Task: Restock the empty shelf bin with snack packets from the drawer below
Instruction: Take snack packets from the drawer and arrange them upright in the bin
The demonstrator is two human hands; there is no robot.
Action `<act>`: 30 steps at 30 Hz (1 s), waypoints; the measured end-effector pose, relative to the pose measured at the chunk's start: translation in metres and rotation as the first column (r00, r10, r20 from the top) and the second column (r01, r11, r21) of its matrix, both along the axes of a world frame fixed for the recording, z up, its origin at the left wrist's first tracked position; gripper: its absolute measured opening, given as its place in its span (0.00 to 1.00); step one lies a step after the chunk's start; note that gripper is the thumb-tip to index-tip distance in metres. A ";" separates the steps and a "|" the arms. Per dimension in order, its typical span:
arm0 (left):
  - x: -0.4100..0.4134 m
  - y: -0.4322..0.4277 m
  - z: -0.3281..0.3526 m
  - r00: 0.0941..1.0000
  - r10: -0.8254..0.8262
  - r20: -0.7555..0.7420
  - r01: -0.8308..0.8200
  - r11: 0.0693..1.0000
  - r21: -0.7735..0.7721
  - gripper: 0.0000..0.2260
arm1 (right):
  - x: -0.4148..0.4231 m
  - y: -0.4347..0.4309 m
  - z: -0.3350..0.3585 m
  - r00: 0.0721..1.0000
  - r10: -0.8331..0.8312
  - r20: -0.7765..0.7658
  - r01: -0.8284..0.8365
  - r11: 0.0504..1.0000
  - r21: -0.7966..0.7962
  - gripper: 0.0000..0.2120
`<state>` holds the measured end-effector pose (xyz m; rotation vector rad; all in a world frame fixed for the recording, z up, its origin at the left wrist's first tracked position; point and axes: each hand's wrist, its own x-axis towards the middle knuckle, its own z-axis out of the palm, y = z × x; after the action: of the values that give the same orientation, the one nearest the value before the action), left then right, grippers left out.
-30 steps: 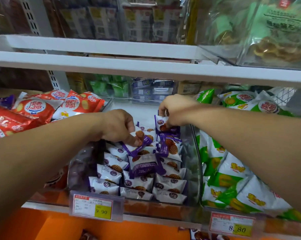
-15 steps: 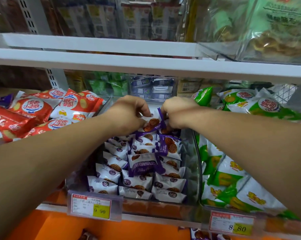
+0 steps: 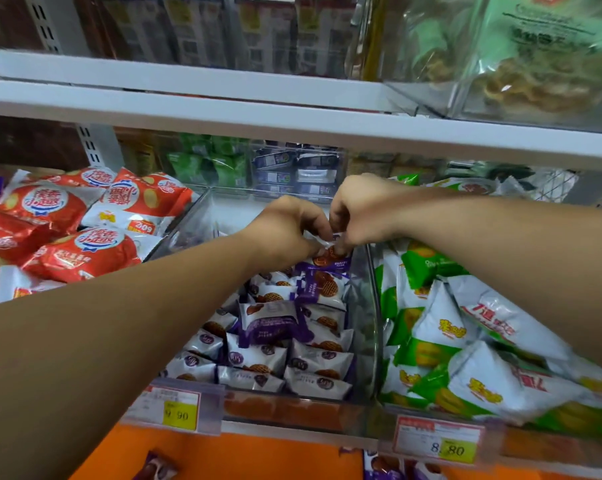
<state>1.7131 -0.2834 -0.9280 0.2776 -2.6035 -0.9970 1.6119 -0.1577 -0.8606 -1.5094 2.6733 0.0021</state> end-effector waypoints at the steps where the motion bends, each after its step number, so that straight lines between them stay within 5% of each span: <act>1: 0.001 0.001 0.000 1.000 0.004 -0.001 -0.004 1.000 -0.013 0.10 | 0.001 0.001 -0.004 0.998 0.004 -0.061 -0.004 1.000 0.008 0.12; 7: 0.018 0.008 0.010 0.935 0.312 0.167 -0.246 0.912 -0.328 0.16 | 0.008 -0.003 -0.012 0.978 0.021 -0.208 -0.020 1.000 0.007 0.07; 9: 0.022 0.017 0.008 0.891 0.346 0.294 -0.224 0.898 -0.378 0.25 | 0.011 -0.004 -0.009 0.976 0.045 -0.213 -0.041 0.999 0.021 0.09; 17: 0.027 0.038 0.004 0.826 0.243 0.509 -0.277 0.961 -0.009 0.27 | 0.007 0.002 -0.006 0.967 0.065 -0.246 -0.063 0.998 0.014 0.11; 21: 0.045 0.032 0.020 0.795 0.266 0.545 -0.340 0.940 0.037 0.28 | 0.006 0.005 -0.004 0.973 0.046 -0.225 -0.052 0.998 -0.020 0.09; 24: 0.059 0.021 0.028 0.809 0.275 0.519 -0.352 0.935 0.053 0.26 | 0.007 0.006 -0.005 0.975 0.029 -0.220 -0.034 0.999 -0.021 0.09; 30: 0.083 0.009 0.028 0.896 0.258 0.360 -0.390 0.844 0.367 0.12 | 0.019 -0.004 -0.015 0.967 0.021 -0.254 -0.005 0.998 0.062 0.09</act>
<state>1.7965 -0.2744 -0.8998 1.0258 -2.4203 -1.4849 1.6308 -0.1615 -0.8755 -1.6076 2.8259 0.2955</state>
